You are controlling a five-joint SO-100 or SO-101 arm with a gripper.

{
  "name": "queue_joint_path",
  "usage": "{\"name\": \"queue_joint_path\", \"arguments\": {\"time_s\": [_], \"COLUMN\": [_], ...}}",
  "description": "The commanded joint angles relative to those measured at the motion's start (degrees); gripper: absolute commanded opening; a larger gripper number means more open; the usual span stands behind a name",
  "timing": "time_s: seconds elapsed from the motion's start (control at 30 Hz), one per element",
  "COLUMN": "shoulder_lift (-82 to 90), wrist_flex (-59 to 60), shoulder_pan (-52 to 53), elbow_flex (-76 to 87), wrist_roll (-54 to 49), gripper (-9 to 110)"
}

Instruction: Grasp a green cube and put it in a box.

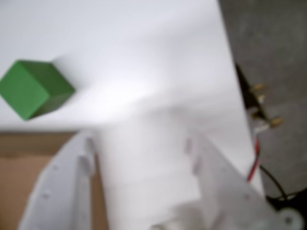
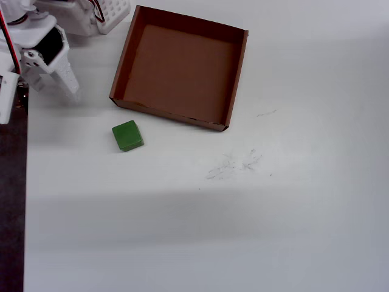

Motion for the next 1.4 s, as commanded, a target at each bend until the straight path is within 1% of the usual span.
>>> {"name": "queue_joint_path", "arguments": {"time_s": [0.0, 0.27, 0.37, 0.6, 0.7, 1.07, 1.27, 1.37], "shoulder_lift": [-5.2, -23.5, -28.3, -36.6, -39.1, -42.7, -47.1, -49.9], "wrist_flex": [-1.8, -11.2, -12.4, -9.9, -6.8, -1.4, -0.8, -2.3], "shoulder_pan": [-0.2, -3.4, -5.5, -11.0, -13.2, -18.5, -20.0, -20.3], "elbow_flex": [-5.4, -13.9, -16.3, -22.9, -25.8, -30.3, -33.4, -35.4], "wrist_roll": [-2.5, -4.2, -4.2, -3.7, -3.6, -3.6, -4.2, -4.3], "gripper": [25, 28, 29, 29, 29, 29, 29, 29]}}
